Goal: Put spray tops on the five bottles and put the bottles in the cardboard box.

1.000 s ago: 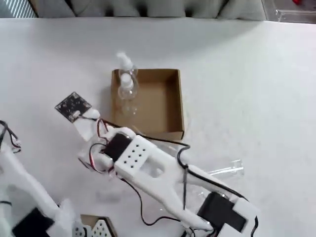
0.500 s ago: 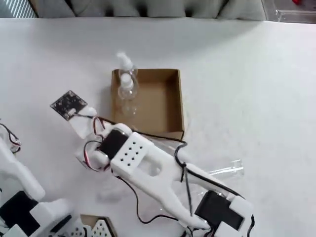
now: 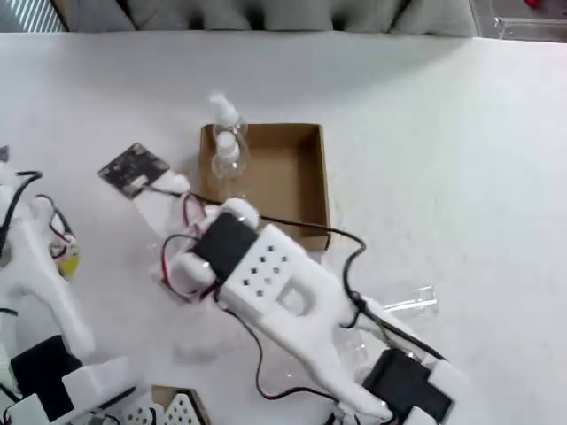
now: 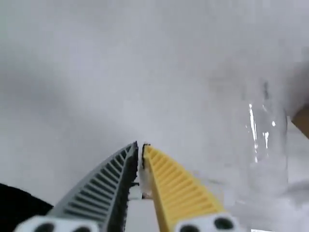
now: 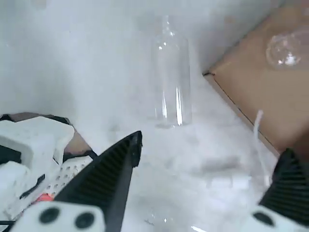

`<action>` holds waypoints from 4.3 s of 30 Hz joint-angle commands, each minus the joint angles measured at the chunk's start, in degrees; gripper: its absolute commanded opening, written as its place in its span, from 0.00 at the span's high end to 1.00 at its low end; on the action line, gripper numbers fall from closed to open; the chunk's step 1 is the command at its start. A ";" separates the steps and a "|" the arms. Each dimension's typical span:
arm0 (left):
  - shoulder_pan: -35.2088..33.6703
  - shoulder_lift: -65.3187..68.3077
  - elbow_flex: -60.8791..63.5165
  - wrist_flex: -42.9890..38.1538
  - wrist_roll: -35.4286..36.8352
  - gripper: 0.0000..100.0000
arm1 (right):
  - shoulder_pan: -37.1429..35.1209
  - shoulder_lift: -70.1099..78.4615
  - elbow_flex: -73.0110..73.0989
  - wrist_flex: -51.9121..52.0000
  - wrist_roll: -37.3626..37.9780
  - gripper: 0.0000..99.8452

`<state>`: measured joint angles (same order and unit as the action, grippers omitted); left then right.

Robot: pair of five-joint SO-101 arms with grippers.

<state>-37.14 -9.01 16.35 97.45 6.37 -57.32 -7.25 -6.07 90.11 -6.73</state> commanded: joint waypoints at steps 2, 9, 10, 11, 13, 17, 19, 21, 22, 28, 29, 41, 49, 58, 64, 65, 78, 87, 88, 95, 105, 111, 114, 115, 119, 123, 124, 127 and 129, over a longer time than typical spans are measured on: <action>8.84 -0.57 -3.16 4.48 0.62 0.98 | 6.99 -5.67 -2.73 5.32 0.53 0.78; 18.07 -9.89 4.75 1.93 3.16 0.98 | 19.65 -9.63 -0.53 8.04 0.53 0.93; 19.91 -13.67 7.03 0.97 4.66 0.98 | 21.05 -10.51 1.05 8.04 0.53 0.93; 21.58 -17.19 9.23 -0.09 6.59 0.98 | 22.11 -11.56 2.73 8.04 0.53 0.93; 23.69 -23.60 12.75 -2.02 9.58 0.98 | 23.87 -13.49 6.68 7.87 0.62 0.93; 23.69 -28.00 16.00 -5.27 11.25 0.98 | 27.21 -17.98 13.63 7.87 4.48 0.93; 23.78 -26.77 16.09 -5.36 11.43 0.98 | 29.49 -20.09 16.53 7.52 7.91 0.93; 23.78 -24.57 15.91 -5.71 11.52 0.96 | 31.96 -21.32 18.73 7.52 10.11 0.93; 23.78 -23.16 15.82 -5.71 11.52 0.93 | 33.10 -21.93 19.60 7.52 10.99 0.93; 23.78 -14.81 15.91 -5.71 12.40 0.72 | 37.14 -22.29 23.38 7.52 14.95 0.93; 23.87 -13.85 16.00 -5.71 13.63 0.73 | 37.58 -22.29 24.00 7.52 15.74 0.93; 27.47 -12.26 21.10 -15.38 19.69 0.72 | 38.37 -22.29 28.66 7.69 21.01 0.93; 27.56 -11.91 24.79 -21.63 21.10 0.68 | 40.57 -22.29 28.66 7.60 22.15 0.93; 27.21 -11.91 34.81 -35.52 21.71 0.68 | 40.57 -22.20 28.66 7.60 22.15 0.93; 27.21 -11.82 37.27 -39.12 24.35 0.77 | 40.75 -22.20 29.63 7.60 22.15 0.93; 27.21 -11.82 37.27 -39.12 24.35 0.82 | 40.75 -22.20 30.42 7.60 22.15 0.93; 24.66 -11.91 35.25 -40.53 18.55 0.95 | 50.68 -22.81 34.64 7.60 31.56 0.93; 19.12 -11.91 31.65 -38.59 5.01 0.95 | 53.41 -22.90 42.29 -0.75 53.89 0.93; 19.12 -11.91 31.56 -38.59 5.01 0.94 | 53.32 -22.90 43.60 -2.07 54.15 0.93; 19.12 -12.26 31.21 -39.03 4.84 0.94 | 49.01 -22.90 51.16 -10.51 50.90 0.90; 18.77 -11.91 34.64 -45.36 4.57 0.95 | 40.22 -22.90 56.62 -20.70 38.77 0.85; 18.77 -11.91 34.73 -45.36 4.57 0.95 | 37.49 -22.29 63.47 -32.04 39.21 0.81; 18.77 -11.91 34.73 -45.45 4.57 0.95 | 37.49 -22.29 64.97 -35.03 39.21 0.75; 18.86 -11.91 34.73 -45.45 4.57 0.95 | 37.49 -22.29 65.23 -36.00 39.21 0.73; 18.86 -11.82 34.81 -45.45 4.57 0.95 | 37.49 -22.20 67.25 -40.48 39.30 0.73; 18.95 -11.82 35.78 -45.54 4.48 0.95 | 37.49 -22.20 69.71 -43.21 42.90 0.80; 18.95 -11.82 35.78 -45.54 4.48 0.95 | 37.49 -22.20 70.33 -43.30 45.10 0.82; 18.86 -11.82 35.87 -45.54 4.48 0.95 | 37.49 -22.20 71.03 -43.12 48.09 0.83; 18.77 -11.82 35.96 -45.54 4.48 0.95 | 37.58 -22.20 71.03 -42.95 48.44 0.84</action>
<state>-17.71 -22.11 50.37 52.35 11.38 -19.34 -28.26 65.32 47.65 40.22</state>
